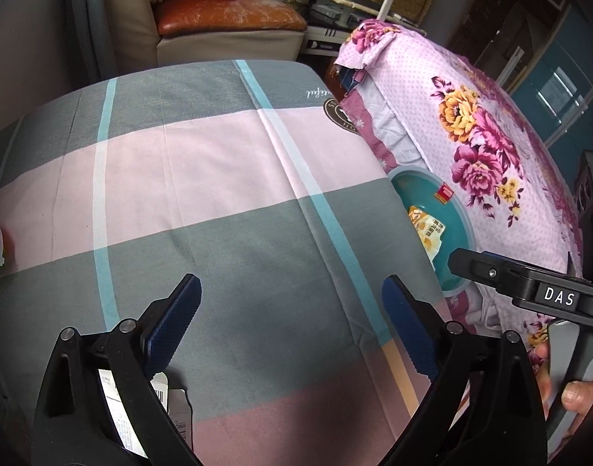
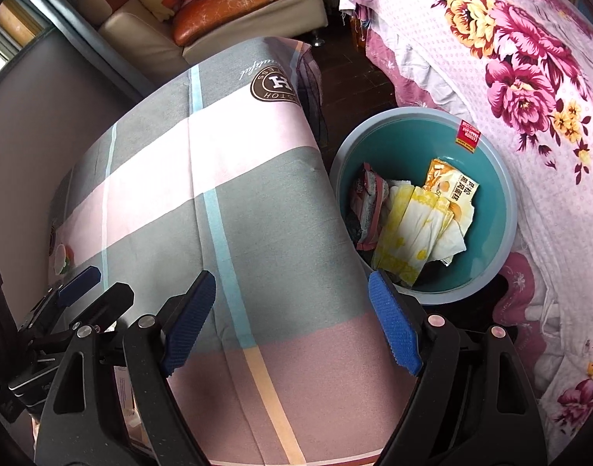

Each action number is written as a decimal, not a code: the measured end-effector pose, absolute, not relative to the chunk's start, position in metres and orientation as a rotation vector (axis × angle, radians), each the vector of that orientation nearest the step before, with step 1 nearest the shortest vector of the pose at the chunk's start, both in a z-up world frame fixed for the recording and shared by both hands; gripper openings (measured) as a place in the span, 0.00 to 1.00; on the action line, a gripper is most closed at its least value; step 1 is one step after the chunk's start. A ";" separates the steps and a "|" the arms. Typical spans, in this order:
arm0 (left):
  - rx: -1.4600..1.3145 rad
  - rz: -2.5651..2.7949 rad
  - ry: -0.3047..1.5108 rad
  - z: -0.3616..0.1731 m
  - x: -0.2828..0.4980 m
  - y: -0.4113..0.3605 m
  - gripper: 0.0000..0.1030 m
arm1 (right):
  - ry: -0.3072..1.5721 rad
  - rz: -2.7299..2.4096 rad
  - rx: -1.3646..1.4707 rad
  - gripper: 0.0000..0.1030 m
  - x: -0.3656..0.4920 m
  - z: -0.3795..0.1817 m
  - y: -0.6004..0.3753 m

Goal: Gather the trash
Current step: 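Move both open grippers back to the white medicine box and plastic cup, then grasp the white medicine box with the right gripper and lift it, then grasp the clear red-rimmed plastic cup with the left gripper while the right holds the box, then carry the plastic cup and medicine box over the teal bin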

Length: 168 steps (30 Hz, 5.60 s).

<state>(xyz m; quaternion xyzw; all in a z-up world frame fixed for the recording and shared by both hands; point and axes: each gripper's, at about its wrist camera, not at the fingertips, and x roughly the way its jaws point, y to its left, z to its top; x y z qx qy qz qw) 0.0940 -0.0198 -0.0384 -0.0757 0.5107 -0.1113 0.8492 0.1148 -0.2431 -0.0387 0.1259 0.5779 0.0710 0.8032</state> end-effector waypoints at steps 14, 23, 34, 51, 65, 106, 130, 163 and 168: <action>-0.243 -0.059 1.038 -0.040 0.042 0.107 0.92 | 1.351 0.328 0.121 0.77 0.071 -0.051 -0.122; -0.374 0.083 1.044 -0.060 0.010 0.198 0.92 | 1.439 0.474 -0.006 0.77 0.043 -0.067 -0.028; -0.444 0.161 1.042 -0.071 -0.010 0.254 0.92 | 1.566 0.465 -0.014 0.83 0.032 -0.093 0.031; -0.466 0.190 1.058 -0.084 -0.009 0.264 0.92 | 1.440 0.439 -0.139 0.74 0.025 -0.093 0.055; -0.460 0.254 1.022 -0.075 0.037 0.261 0.92 | 1.371 0.445 -0.021 0.66 0.081 -0.071 0.025; -0.251 0.186 1.030 -0.075 0.101 0.165 0.50 | 1.279 0.423 0.098 0.66 0.153 -0.067 -0.040; -0.064 -0.028 1.119 -0.075 0.107 0.013 0.50 | 1.204 0.289 0.364 0.66 0.137 -0.073 -0.200; 0.182 -0.206 1.205 -0.086 0.117 -0.151 0.50 | 1.067 0.154 0.649 0.66 0.117 -0.079 -0.375; 0.203 -0.244 1.197 -0.084 0.125 -0.172 0.50 | 1.037 0.117 0.663 0.66 0.121 -0.075 -0.398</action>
